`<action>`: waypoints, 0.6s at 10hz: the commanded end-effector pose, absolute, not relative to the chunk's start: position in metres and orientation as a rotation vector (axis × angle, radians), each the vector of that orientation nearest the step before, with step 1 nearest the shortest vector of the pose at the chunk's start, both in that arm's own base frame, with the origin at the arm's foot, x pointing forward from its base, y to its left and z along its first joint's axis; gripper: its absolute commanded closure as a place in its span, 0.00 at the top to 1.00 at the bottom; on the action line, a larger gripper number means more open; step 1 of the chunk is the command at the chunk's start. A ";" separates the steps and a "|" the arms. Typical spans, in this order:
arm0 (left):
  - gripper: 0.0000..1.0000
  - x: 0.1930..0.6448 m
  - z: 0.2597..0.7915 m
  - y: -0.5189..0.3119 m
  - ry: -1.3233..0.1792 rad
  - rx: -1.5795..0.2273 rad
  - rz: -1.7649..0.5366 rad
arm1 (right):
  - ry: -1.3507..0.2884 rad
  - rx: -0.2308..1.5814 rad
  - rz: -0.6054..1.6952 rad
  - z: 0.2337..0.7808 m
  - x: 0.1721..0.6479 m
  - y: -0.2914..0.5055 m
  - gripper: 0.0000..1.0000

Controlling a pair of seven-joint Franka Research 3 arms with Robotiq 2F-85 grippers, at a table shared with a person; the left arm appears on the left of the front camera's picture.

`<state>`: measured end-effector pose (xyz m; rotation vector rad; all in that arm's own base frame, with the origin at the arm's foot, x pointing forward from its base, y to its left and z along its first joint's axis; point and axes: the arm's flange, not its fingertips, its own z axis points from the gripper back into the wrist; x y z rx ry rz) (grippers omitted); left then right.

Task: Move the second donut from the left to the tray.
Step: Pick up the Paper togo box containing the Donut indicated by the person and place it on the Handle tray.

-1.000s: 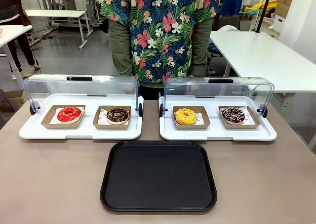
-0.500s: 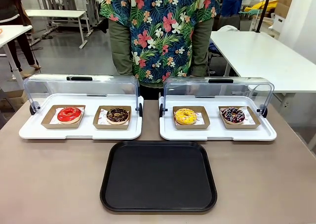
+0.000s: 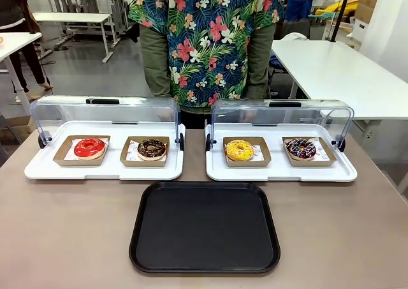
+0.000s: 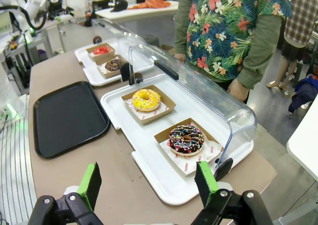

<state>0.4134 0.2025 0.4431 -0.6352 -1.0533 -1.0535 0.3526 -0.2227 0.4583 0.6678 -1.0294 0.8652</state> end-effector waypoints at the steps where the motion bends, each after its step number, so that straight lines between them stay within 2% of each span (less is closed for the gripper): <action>1: 1.00 0.413 0.445 0.203 -1.055 -0.635 -1.059 | -1.054 0.670 0.874 0.460 0.354 -0.223 1.00; 6: 1.00 0.413 0.445 0.203 -1.055 -0.635 -1.059 | -1.054 0.670 0.874 0.460 0.354 -0.223 1.00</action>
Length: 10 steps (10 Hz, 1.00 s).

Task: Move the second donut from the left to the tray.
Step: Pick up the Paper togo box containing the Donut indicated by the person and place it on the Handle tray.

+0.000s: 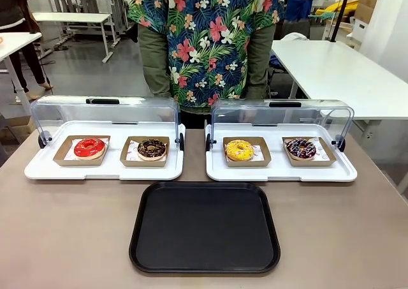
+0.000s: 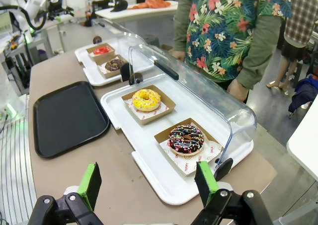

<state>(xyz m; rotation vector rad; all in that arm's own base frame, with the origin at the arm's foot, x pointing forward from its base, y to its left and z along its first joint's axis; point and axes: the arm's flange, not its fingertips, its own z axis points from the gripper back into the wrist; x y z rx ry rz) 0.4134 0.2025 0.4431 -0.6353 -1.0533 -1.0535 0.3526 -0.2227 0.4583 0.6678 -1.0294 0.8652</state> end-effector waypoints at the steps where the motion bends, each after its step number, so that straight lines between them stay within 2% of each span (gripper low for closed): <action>1: 1.00 0.413 0.445 0.203 -1.055 -0.635 -1.059 | -1.054 0.670 0.874 0.460 0.354 -0.223 1.00; 10: 1.00 0.413 0.445 0.203 -1.055 -0.635 -1.059 | -1.054 0.670 0.874 0.460 0.354 -0.223 1.00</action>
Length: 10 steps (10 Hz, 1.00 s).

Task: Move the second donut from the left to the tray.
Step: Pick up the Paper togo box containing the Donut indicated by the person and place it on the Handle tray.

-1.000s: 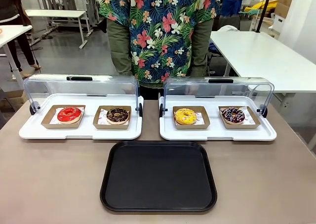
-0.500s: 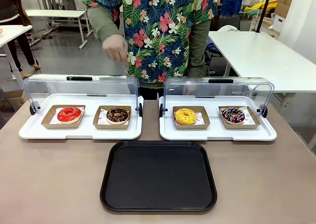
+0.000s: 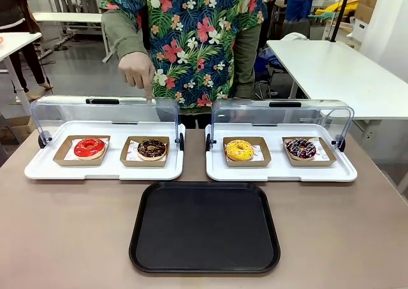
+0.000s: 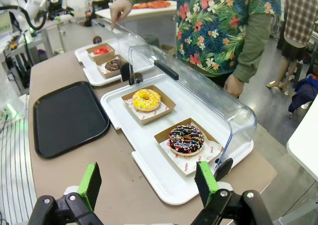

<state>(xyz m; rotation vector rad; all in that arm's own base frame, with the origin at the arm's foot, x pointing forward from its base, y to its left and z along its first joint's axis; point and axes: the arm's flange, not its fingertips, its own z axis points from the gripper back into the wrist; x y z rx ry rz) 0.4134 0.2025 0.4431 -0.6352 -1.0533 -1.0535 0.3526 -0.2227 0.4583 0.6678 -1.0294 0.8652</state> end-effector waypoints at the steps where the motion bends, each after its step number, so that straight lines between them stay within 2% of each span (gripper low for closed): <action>1: 1.00 0.413 0.445 0.203 -1.055 -0.635 -1.059 | -1.054 0.670 0.874 0.460 0.354 -0.223 1.00; 10: 1.00 0.413 0.445 0.203 -1.055 -0.635 -1.059 | -1.054 0.670 0.874 0.460 0.354 -0.223 1.00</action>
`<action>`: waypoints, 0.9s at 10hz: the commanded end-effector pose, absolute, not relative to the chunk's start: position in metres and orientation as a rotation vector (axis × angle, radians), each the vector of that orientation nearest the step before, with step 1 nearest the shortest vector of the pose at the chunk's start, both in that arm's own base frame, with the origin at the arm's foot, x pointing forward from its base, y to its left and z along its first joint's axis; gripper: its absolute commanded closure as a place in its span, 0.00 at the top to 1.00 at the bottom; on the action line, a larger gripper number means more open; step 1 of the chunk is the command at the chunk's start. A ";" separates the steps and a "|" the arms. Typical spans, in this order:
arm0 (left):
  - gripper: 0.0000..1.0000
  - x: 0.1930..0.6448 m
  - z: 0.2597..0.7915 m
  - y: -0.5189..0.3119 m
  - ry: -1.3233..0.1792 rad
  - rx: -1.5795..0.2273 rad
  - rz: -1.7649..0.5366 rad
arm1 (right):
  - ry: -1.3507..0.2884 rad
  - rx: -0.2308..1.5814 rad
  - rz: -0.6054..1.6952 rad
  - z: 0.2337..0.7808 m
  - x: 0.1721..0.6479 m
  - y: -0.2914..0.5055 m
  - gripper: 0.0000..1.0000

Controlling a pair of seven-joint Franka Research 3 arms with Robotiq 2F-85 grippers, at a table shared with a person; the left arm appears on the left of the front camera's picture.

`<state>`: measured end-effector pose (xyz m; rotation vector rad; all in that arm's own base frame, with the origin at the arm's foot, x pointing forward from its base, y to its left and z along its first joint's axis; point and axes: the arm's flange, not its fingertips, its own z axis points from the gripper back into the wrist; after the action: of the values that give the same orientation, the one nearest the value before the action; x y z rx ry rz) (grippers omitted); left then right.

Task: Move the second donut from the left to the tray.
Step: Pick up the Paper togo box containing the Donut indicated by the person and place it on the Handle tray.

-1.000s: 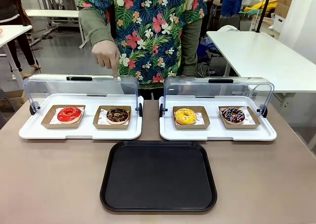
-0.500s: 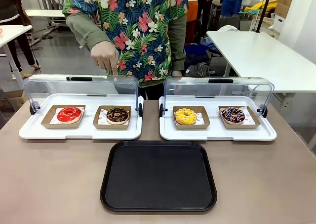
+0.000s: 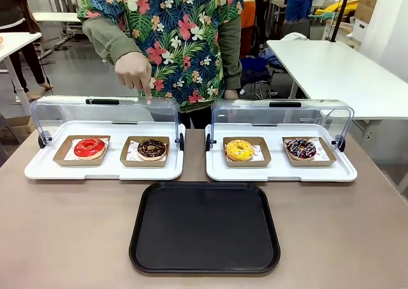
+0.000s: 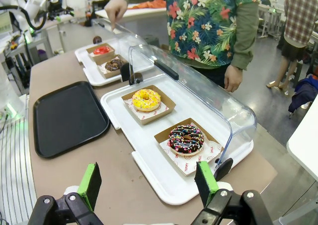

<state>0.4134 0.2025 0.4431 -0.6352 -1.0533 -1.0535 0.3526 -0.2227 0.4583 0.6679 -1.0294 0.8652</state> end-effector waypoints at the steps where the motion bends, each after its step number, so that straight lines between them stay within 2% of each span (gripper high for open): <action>1: 1.00 0.413 0.445 0.203 -1.055 -0.635 -1.059 | -1.054 0.670 0.874 0.460 0.354 -0.223 1.00; 3: 1.00 0.413 0.443 0.202 -1.053 -0.635 -1.053 | -1.054 0.670 0.874 0.460 0.354 -0.223 1.00; 7: 1.00 0.439 0.497 0.099 -0.835 -0.457 -1.261 | -1.054 0.670 0.874 0.460 0.354 -0.223 1.00; 9: 1.00 0.447 0.507 0.033 -0.712 -0.380 -1.379 | -1.054 0.670 0.874 0.460 0.354 -0.223 1.00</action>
<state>0.4493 0.0491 0.5144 -0.4142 -0.7953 -1.3428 0.3529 -0.2223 0.4581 0.6677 -1.0276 0.8659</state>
